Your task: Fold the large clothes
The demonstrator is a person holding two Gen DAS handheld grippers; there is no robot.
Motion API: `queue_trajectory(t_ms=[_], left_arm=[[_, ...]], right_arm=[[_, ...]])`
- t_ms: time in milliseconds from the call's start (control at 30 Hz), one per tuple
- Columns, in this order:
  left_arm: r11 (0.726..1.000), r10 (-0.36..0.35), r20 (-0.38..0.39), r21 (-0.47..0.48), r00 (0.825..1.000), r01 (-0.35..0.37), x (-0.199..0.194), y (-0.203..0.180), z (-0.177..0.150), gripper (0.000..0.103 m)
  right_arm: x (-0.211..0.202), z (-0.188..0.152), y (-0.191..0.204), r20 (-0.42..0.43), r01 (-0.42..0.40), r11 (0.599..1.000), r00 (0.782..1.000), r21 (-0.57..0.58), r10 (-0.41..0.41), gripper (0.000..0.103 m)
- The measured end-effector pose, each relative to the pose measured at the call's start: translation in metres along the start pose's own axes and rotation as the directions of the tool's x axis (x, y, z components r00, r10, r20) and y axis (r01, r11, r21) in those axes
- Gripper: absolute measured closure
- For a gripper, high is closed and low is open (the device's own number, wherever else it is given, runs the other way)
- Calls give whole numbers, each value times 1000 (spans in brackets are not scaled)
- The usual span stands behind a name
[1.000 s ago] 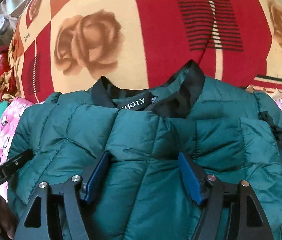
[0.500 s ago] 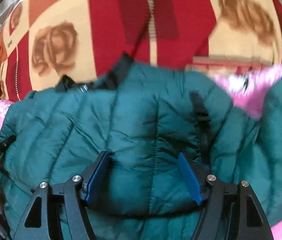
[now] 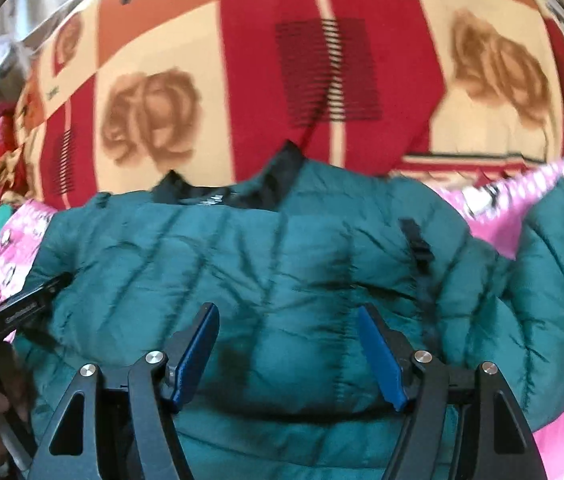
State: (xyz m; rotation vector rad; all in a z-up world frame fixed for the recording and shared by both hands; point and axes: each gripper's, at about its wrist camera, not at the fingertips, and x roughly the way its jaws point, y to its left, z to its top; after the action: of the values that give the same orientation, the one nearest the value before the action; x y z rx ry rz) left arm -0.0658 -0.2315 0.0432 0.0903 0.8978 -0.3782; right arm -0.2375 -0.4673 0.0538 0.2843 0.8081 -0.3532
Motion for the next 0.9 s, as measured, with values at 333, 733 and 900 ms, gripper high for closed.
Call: queue_trajectory(t_ms=[333,733,900], left_arm=[[1000,18,14,15,1000,-18,-8,-4,0,17],[996,-29,52,85,998,25,-68,-29,-10,17],[992,-78,55,107,995,71,-86,-40,-15,17]], right_arm=[[21,-10,-2,-82,1,1000,997,21,0,30],[-41,-21,-18,-19,19,1000,1000,22,-18,30],[-58,-24,-33,1,43,998,999,54,-43,30]])
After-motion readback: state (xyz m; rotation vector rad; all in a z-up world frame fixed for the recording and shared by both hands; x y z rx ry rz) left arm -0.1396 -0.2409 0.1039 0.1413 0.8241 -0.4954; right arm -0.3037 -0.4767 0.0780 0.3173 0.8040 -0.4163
